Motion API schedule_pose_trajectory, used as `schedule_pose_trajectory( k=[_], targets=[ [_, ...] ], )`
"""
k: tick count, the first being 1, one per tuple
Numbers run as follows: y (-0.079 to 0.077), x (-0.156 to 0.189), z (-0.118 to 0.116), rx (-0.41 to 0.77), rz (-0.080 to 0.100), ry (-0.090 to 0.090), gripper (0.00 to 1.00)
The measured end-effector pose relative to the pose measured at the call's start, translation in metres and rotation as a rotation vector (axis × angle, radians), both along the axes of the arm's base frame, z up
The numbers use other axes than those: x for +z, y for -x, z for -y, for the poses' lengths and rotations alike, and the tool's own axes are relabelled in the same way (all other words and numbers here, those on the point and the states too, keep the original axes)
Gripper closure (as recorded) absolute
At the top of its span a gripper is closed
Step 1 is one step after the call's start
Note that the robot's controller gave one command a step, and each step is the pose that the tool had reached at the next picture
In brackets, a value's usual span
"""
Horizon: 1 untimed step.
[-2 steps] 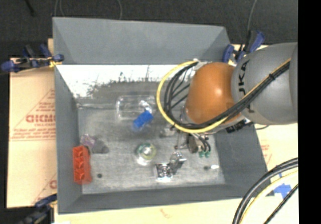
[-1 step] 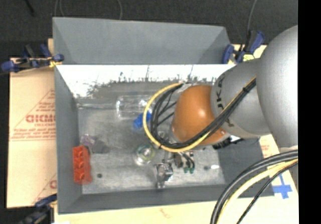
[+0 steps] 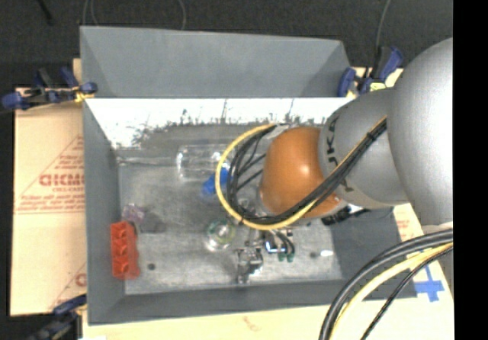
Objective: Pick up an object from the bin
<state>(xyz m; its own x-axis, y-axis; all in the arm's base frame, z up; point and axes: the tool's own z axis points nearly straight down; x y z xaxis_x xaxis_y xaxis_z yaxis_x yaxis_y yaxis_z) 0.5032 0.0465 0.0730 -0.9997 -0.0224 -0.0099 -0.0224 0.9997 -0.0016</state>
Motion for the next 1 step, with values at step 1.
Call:
schedule_pose_trajectory(
  k=[1],
  targets=[
    [-0.0007,0.0001,-0.0054,0.031,0.003,0.002,0.0]
  ],
)
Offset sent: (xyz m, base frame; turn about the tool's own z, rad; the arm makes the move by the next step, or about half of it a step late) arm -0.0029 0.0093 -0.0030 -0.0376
